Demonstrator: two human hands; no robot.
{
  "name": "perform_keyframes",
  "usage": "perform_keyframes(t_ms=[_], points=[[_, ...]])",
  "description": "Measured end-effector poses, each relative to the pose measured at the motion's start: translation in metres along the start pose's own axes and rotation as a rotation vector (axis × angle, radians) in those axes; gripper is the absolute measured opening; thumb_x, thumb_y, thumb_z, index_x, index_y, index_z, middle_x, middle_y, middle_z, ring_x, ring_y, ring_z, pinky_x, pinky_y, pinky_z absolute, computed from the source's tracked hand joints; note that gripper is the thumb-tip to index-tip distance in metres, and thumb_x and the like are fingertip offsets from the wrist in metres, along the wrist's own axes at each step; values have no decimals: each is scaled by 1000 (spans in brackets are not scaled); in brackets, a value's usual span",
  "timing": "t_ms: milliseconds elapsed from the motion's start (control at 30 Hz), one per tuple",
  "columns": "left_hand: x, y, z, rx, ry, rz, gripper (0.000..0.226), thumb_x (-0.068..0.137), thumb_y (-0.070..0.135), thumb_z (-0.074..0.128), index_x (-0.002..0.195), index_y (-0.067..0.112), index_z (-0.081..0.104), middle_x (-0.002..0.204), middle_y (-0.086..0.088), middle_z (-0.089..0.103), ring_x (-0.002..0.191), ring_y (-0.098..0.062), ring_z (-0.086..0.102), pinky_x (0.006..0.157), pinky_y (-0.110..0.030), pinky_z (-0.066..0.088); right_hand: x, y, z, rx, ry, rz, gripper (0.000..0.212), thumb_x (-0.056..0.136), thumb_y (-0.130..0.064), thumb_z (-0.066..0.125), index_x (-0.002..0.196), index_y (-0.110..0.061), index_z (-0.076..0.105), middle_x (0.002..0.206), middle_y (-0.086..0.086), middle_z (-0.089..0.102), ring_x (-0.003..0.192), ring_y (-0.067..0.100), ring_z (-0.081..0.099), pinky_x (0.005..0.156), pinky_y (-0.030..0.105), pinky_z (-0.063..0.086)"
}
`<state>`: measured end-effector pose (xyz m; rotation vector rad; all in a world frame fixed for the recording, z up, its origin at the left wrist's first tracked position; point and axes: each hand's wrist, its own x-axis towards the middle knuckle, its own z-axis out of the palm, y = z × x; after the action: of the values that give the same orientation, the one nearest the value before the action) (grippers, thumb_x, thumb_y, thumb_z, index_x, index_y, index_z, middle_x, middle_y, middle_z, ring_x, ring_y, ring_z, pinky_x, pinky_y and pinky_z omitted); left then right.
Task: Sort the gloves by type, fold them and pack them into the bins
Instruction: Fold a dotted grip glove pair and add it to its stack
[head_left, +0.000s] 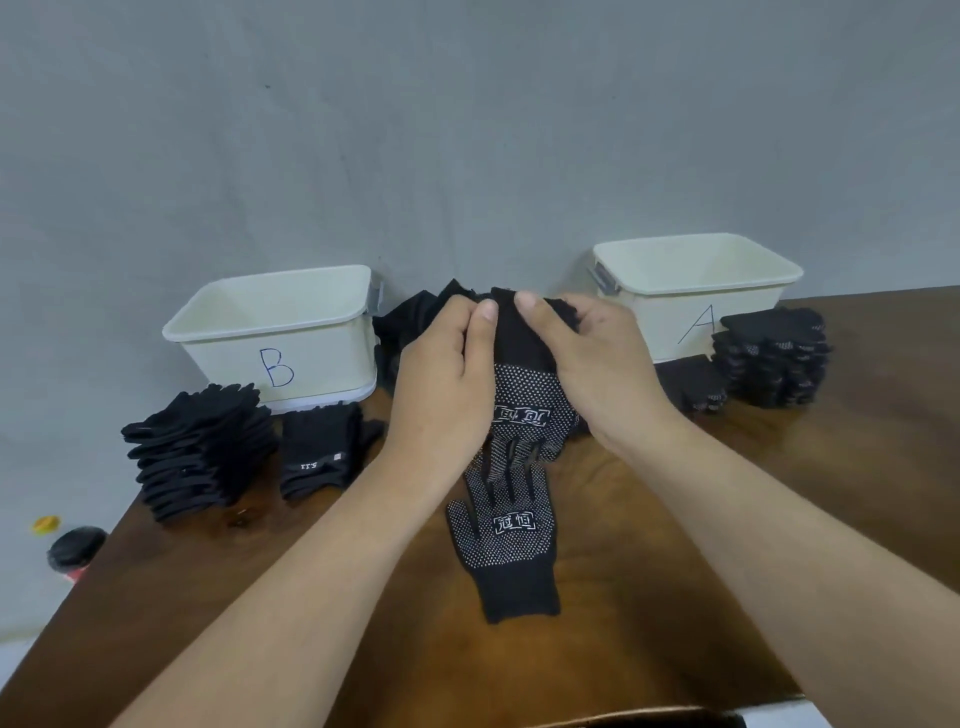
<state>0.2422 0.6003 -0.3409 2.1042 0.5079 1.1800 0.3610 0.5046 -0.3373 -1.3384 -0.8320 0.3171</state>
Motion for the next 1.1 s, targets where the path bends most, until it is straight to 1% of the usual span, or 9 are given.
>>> perform_keyframes(t_ms=[67, 133, 200, 300, 400, 600, 733, 833, 1100], points=[[3, -10, 3, 37, -5, 9, 37, 114, 39, 44, 87, 16, 54, 68, 1, 55, 65, -13, 52, 58, -26, 37, 8, 5, -2, -134, 46, -83, 46, 98, -42, 76, 87, 2, 72, 86, 23, 73, 74, 34, 71, 63, 43, 55], [5, -21, 4, 64, -1, 29, 37, 113, 39, 45, 88, 13, 54, 67, 0, 54, 65, -15, 52, 58, -26, 38, 16, 8, -5, -198, 52, -128, 43, 96, -39, 79, 78, -1, 69, 76, 17, 71, 63, 16, 63, 55, 31, 47], [7, -33, 3, 68, -7, 41, 37, 113, 38, 47, 88, 12, 54, 68, -1, 54, 65, -14, 51, 58, -25, 38, 23, 11, -6, -242, 28, -153, 43, 94, -37, 81, 70, -5, 65, 69, 13, 67, 58, 8, 55, 52, 26, 42], [11, -50, 3, 57, -27, 25, 36, 113, 37, 48, 90, 11, 56, 71, 0, 56, 69, -13, 53, 61, -26, 40, 36, 24, -1, -244, -9, -170, 42, 94, -39, 82, 68, -11, 64, 61, 6, 62, 59, 9, 52, 53, 30, 40], [20, -63, 3, 64, -38, 22, 36, 114, 37, 46, 93, 10, 57, 74, -3, 57, 70, -12, 52, 64, -28, 40, 51, 39, 7, -234, -28, -156, 44, 95, -38, 80, 71, -6, 64, 61, -1, 58, 60, 7, 51, 54, 31, 38], [36, -93, 6, 135, -104, 5, 37, 115, 35, 43, 91, 9, 51, 70, 9, 45, 67, -6, 44, 63, -24, 35, 71, 72, 20, -206, -51, -136, 46, 96, -40, 79, 78, 1, 67, 73, 24, 63, 65, 14, 51, 59, 39, 41], [37, -107, 8, 172, -130, 13, 35, 115, 35, 42, 90, 12, 49, 69, 11, 43, 67, -7, 44, 62, -23, 33, 76, 88, 21, -247, -53, -137, 48, 95, -46, 77, 78, -2, 68, 74, 23, 65, 66, 18, 56, 61, 47, 48], [36, -112, 10, 172, -145, 8, 33, 115, 35, 41, 89, 15, 48, 69, 12, 43, 67, -7, 44, 63, -25, 35, 79, 95, 22, -256, -56, -139, 44, 96, -46, 77, 77, -6, 70, 75, 17, 69, 68, 16, 59, 62, 44, 51], [39, -112, 6, 175, -138, 28, 32, 115, 35, 41, 90, 16, 48, 71, 11, 44, 68, -10, 44, 65, -35, 37, 84, 95, 23, -213, -87, -171, 41, 97, -37, 78, 80, -1, 69, 77, 22, 66, 69, 13, 56, 64, 36, 46]])
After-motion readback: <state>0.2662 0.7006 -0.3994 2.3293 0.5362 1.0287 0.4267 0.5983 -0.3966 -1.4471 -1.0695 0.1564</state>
